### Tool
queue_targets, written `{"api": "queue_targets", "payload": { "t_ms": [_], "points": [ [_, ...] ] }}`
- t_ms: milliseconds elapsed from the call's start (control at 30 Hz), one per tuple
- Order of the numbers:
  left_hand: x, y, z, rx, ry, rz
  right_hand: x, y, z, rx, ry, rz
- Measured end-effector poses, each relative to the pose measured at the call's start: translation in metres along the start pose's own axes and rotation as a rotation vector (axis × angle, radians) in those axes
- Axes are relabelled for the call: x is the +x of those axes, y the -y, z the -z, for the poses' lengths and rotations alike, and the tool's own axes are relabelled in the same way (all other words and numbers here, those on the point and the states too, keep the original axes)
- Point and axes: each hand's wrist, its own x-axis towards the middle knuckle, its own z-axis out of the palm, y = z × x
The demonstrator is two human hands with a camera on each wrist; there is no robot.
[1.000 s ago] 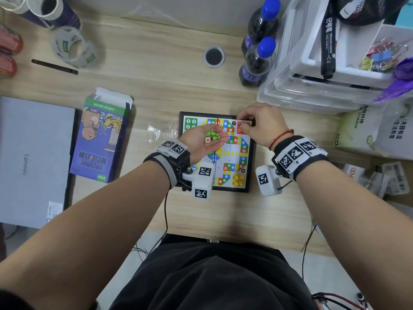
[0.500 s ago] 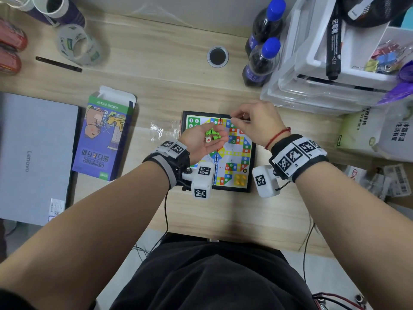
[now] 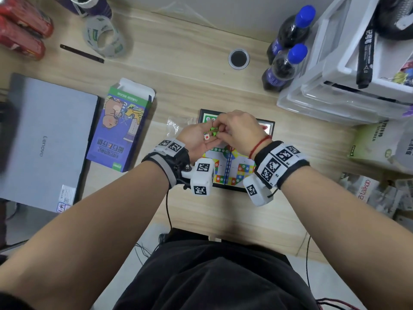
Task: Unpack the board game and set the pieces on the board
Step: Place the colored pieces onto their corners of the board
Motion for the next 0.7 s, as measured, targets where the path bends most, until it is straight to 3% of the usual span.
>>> {"api": "queue_targets", "payload": {
  "t_ms": [233, 367, 700],
  "points": [
    [-0.005, -0.003, 0.019, -0.052, 0.015, -0.043, 0.005, 0.02, -0.011, 0.056, -0.043, 0.017],
    [-0.005, -0.003, 0.024, -0.055, -0.039, -0.025, 0.008, 0.024, -0.014, 0.035, -0.026, 0.025],
    [-0.005, -0.007, 0.03, 0.036, -0.018, -0.032, 0.017, 0.033, -0.02, -0.041, 0.061, 0.084]
  ]
}}
